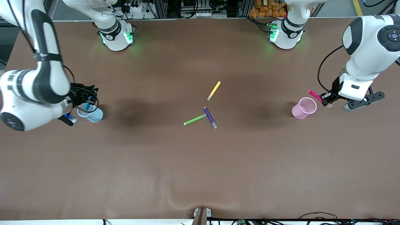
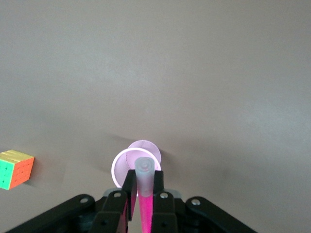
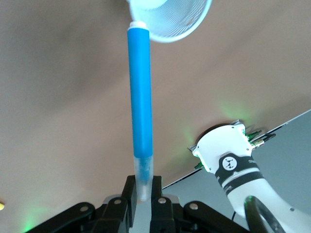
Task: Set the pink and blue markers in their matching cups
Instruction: 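Carry the pink marker over the pink cup while the right gripper carries the blue marker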
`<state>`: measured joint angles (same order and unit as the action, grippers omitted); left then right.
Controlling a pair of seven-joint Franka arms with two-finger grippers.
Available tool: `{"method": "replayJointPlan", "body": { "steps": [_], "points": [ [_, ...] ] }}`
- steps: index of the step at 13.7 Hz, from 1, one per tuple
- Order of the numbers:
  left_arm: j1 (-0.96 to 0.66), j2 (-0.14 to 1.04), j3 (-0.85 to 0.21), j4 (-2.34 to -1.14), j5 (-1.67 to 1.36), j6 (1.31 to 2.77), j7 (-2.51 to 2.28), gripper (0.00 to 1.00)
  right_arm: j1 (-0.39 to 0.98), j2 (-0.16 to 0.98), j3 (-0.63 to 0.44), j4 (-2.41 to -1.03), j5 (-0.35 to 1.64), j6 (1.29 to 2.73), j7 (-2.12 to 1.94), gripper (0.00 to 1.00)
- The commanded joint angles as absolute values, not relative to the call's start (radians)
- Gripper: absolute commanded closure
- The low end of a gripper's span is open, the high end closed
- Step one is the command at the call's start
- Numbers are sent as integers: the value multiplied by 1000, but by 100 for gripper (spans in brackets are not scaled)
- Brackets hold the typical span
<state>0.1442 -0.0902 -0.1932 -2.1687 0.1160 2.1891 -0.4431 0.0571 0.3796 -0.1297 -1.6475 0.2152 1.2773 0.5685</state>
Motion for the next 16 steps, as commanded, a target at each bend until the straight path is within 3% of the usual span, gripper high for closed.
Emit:
{"method": "replayJointPlan", "body": {
  "steps": [1, 11, 14, 15, 16],
  "points": [
    [167, -137, -204, -2258, 133, 2278, -422, 100, -7, 402, -110, -1655, 221, 1282, 529, 100],
    [225, -115, -204, -2443, 133, 2604, -361, 100, -123, 518, -109, -1689, 261, 1371, 311, 100],
    [242, -57, -204, -2454, 133, 2690, -360, 100, -126, 538, -109, -1686, 264, 1385, 301, 100],
    [244, -43, -204, -2457, 133, 2718, -360, 100, -141, 545, -109, -1686, 268, 1394, 281, 97],
    [244, -32, -203, -2460, 133, 2729, -360, 100, -144, 546, -109, -1686, 279, 1394, 264, 82]
  ]
}}
